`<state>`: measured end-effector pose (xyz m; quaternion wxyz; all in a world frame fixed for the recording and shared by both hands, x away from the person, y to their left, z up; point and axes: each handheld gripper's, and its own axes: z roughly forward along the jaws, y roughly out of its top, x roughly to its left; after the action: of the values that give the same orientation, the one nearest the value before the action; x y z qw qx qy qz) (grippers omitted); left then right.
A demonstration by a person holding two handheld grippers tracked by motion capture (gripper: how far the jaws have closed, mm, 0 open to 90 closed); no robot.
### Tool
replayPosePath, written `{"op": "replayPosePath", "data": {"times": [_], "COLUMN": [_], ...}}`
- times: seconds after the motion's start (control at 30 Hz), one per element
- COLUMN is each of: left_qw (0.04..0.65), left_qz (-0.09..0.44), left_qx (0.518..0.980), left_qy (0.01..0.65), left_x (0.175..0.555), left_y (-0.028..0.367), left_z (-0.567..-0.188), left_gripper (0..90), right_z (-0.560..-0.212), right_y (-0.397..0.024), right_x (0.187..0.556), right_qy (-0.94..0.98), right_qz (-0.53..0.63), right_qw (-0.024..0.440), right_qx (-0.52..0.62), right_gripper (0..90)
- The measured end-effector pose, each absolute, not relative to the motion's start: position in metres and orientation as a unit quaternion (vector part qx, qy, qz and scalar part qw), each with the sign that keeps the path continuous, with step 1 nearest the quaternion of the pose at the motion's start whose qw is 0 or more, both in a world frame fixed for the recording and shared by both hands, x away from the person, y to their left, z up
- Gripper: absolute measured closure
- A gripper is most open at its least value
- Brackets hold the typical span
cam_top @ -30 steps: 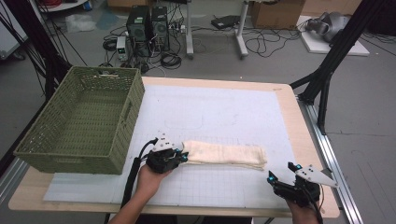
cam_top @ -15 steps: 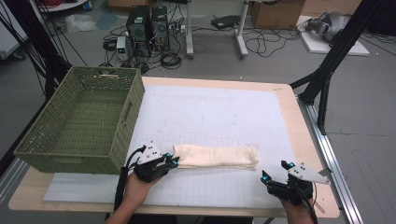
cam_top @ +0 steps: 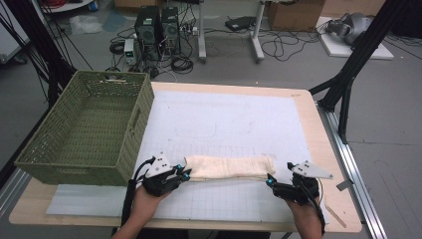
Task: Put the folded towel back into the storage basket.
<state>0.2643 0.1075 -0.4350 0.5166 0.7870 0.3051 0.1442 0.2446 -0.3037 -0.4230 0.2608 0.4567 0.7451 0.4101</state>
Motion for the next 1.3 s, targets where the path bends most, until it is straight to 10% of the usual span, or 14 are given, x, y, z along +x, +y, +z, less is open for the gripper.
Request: {"op": "replayPosePath", "data": {"times": [1.3], "left_qw": [0.52], "left_qz": [0.14], "left_qx": [0.78], "left_qy": [0.32], "left_x": [0.267], "left_y": [0.117], "left_z": [-0.438], "left_gripper": [80.5], "right_z": [-0.451], "right_y": [-0.28], "right_x": [0.276], "right_qy": [0.764], "right_qz": [0.376], "right_qw": [0.193], "right_qx": [0.488], "right_gripper": [51.7]}}
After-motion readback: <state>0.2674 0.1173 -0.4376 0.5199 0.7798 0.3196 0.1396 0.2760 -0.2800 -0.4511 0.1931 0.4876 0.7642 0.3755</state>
